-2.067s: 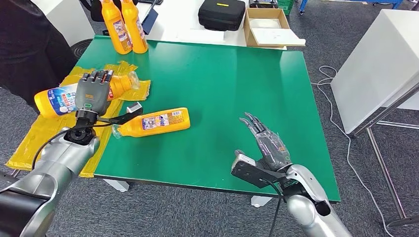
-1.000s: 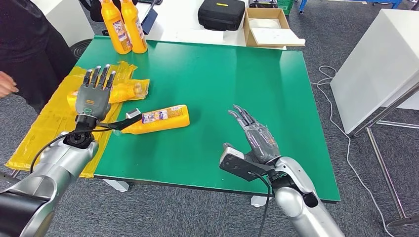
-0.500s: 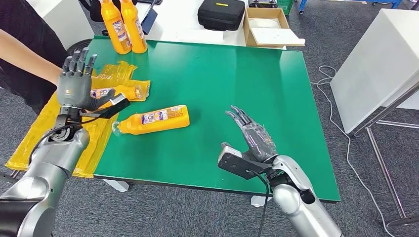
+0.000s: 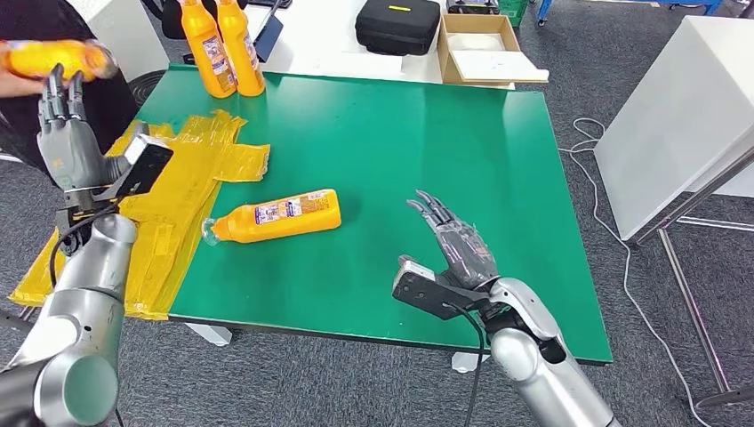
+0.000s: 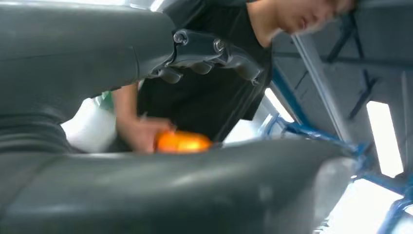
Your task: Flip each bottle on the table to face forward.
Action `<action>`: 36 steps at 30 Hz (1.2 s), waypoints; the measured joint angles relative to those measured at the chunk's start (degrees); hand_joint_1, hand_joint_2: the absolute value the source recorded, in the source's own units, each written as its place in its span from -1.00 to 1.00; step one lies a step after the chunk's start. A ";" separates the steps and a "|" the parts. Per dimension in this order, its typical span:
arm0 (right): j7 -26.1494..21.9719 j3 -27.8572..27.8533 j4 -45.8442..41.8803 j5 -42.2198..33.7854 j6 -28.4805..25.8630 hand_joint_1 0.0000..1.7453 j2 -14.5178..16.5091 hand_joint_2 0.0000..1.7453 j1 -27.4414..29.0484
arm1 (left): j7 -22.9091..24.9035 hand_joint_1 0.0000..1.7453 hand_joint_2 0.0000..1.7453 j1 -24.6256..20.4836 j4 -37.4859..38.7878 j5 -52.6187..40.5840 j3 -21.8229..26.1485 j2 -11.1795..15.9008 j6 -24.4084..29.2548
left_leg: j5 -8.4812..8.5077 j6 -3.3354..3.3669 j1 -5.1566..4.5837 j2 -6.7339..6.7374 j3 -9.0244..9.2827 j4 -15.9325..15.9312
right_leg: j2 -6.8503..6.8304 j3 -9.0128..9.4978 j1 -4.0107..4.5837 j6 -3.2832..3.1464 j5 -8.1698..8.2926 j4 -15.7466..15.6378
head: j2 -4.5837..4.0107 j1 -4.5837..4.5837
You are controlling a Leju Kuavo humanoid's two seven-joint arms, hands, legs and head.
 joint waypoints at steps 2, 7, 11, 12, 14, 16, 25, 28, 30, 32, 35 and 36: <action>0.28 0.09 0.69 0.67 -0.51 -1.00 0.22 1.00 -0.76 | -3.39 -1.00 -1.00 -1.98 1.45 12.91 2.28 -0.19 -4.27 | 0.01 0.00 0.00 0.03 0.00 0.00 | 0.00 -0.02 0.00 -0.04 0.04 0.00 | 0.00 -0.01; 3.72 0.31 6.55 5.89 -3.83 -1.00 2.34 1.00 -5.52 | -4.07 -1.00 -1.00 -7.64 5.75 30.83 5.38 -1.44 -16.95 | 0.20 0.03 0.01 -0.08 -0.04 0.01 | -0.05 -0.06 0.02 -0.05 0.08 -0.01 | 0.00 -0.02; 4.04 0.04 17.27 8.77 -7.23 -1.00 5.84 1.00 -12.82 | -4.66 -1.00 -0.50 -10.38 7.71 36.09 3.93 -4.84 -21.42 | 0.34 0.04 0.00 -0.14 -0.12 0.01 | -0.06 -0.07 0.00 0.09 0.24 0.01 | 0.00 -0.01; 3.85 -0.08 20.50 9.18 -8.03 -1.00 6.96 1.00 -14.96 | -4.74 -1.00 0.00 -10.70 7.81 37.39 3.04 -5.84 -22.01 | 0.36 0.05 -0.02 -0.13 -0.13 0.01 | -0.05 -0.09 -0.01 0.09 0.29 0.01 | 0.00 0.01; 3.40 -0.25 26.98 9.72 -9.29 -1.00 9.17 1.00 -19.05 | -4.84 -1.00 1.00 -11.12 7.83 39.84 0.97 -7.60 -22.76 | 0.41 0.10 -0.04 -0.06 -0.17 0.02 | -0.03 -0.15 -0.03 0.08 0.41 0.01 | 0.00 0.00; 3.14 -0.55 33.93 10.00 -9.92 -1.00 11.48 1.00 -23.12 | -4.87 -1.00 0.00 -11.60 7.83 42.66 -1.69 -9.15 -23.46 | 0.45 0.10 -0.05 0.00 -0.21 0.03 | -0.01 -0.21 -0.04 0.12 0.48 0.01 | 0.00 -0.02; 5.53 -1.49 52.58 12.04 -10.28 -1.00 17.78 1.00 -31.62 | -4.92 -1.00 -1.00 -13.00 7.81 49.47 -11.91 -13.40 -24.25 | 0.48 0.08 -0.03 0.01 -0.25 0.03 | -0.01 -0.23 -0.02 0.13 0.49 0.01 | 0.00 -0.02; 5.63 -1.63 54.97 12.24 -10.16 -1.00 18.58 1.00 -31.96 | -4.92 -1.00 -1.00 -13.08 7.81 50.04 -13.49 -14.17 -24.22 | 0.48 0.08 -0.03 0.01 -0.26 0.03 | -0.01 -0.24 -0.02 0.12 0.48 0.01 | 0.00 -0.02; 5.64 -1.63 56.17 12.56 -9.61 -1.00 19.21 1.00 -32.12 | -4.91 -1.00 -1.00 -13.18 7.81 50.44 -14.38 -14.57 -24.16 | 0.48 0.08 -0.03 0.01 -0.27 0.03 | -0.01 -0.25 -0.02 0.12 0.48 0.01 | 0.00 -0.01; 5.52 -1.62 57.13 12.85 -8.71 -1.00 20.04 1.00 -32.23 | -4.91 -1.00 -1.00 -13.27 7.81 50.84 -15.28 -14.95 -24.03 | 0.48 0.08 -0.03 0.00 -0.28 0.03 | -0.01 -0.26 -0.02 0.12 0.48 0.01 | 0.00 -0.01; 4.42 -1.60 58.08 13.31 -6.75 -1.00 21.81 1.00 -32.23 | -4.86 -1.00 -1.00 -13.35 7.81 51.36 -16.44 -15.46 -23.58 | 0.48 0.08 -0.03 0.04 -0.28 0.03 | 0.00 -0.27 -0.02 0.12 0.48 0.01 | 0.00 -0.01; 4.02 -1.55 58.34 13.57 -6.11 -1.00 22.57 1.00 -32.21 | -4.79 -1.00 -1.00 -13.40 7.81 51.53 -16.77 -15.63 -23.38 | 0.48 0.08 -0.02 0.06 -0.28 0.03 | 0.01 -0.28 -0.02 0.12 0.48 0.01 | 0.00 -0.02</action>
